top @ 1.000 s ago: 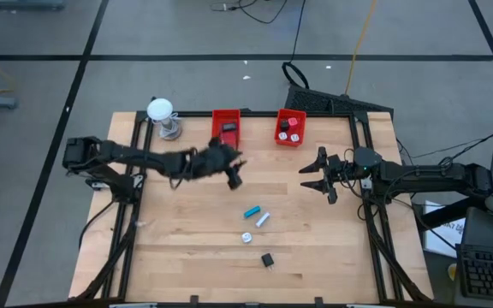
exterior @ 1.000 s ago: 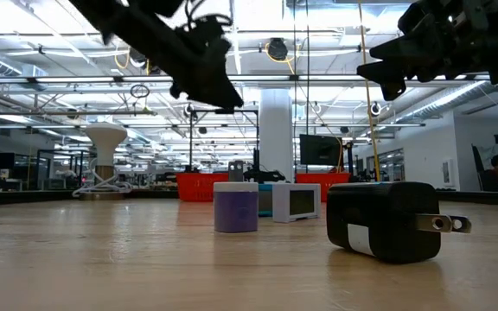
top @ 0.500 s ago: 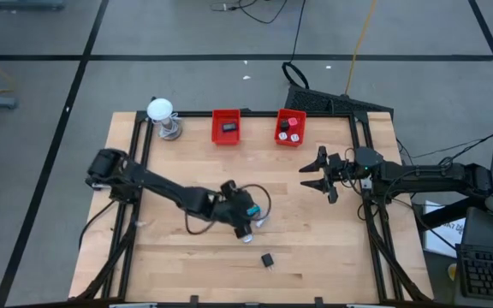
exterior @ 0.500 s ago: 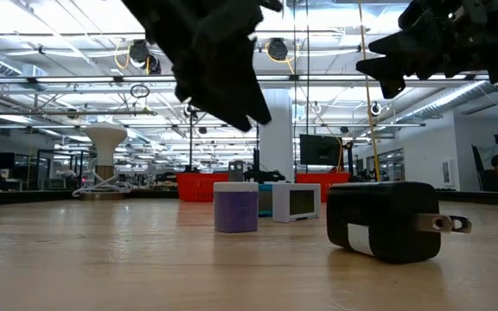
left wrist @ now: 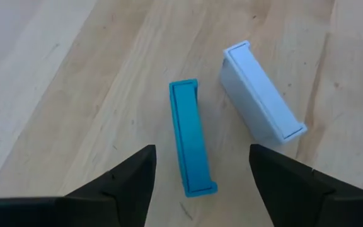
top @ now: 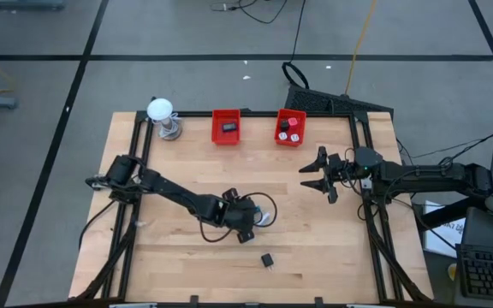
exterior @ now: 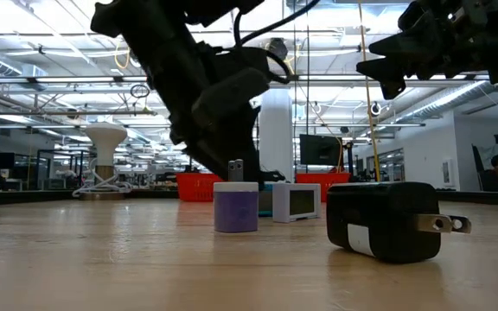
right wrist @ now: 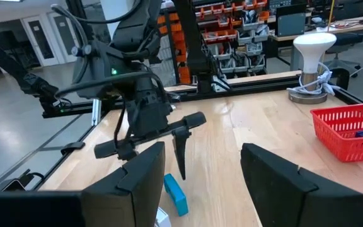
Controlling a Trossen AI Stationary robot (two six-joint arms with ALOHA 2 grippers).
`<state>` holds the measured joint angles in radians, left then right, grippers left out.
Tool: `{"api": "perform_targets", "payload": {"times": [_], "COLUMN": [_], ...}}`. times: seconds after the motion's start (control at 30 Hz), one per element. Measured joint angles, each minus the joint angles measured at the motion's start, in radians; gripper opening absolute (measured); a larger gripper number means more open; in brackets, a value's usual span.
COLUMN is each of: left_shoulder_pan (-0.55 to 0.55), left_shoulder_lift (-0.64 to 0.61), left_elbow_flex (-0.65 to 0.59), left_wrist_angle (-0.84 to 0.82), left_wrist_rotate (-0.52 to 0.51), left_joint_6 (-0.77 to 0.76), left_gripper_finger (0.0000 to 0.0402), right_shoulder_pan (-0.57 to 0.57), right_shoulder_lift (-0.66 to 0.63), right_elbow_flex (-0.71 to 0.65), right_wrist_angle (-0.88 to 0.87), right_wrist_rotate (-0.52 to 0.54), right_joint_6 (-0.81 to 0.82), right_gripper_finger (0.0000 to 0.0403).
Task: Pick & Place Office items
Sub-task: Put the blue digital timer into the left red basket
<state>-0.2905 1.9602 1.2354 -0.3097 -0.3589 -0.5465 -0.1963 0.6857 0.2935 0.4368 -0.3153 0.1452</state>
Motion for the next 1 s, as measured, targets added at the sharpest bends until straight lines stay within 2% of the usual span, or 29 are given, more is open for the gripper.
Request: {"api": "perform_targets", "payload": {"times": [0.37,1.0], "left_shoulder_pan": [0.001,0.010], "left_shoulder_lift": [0.000,0.032], "left_elbow_flex": [-0.008,-0.009], "left_wrist_angle": [-0.038,-0.022], "left_wrist_rotate": [-0.008,0.028], "left_joint_6": [-0.021,-0.035], "left_gripper_finger": [0.0213,0.0108], "right_shoulder_pan": [0.000,0.000], "right_shoulder_lift": [0.000,0.000], "right_elbow_flex": [0.000,0.000], "right_wrist_angle": [0.000,0.000], "right_wrist_rotate": [0.000,0.000], "right_joint_6": [0.000,0.000], "right_gripper_finger": [0.0196,0.0196]}}
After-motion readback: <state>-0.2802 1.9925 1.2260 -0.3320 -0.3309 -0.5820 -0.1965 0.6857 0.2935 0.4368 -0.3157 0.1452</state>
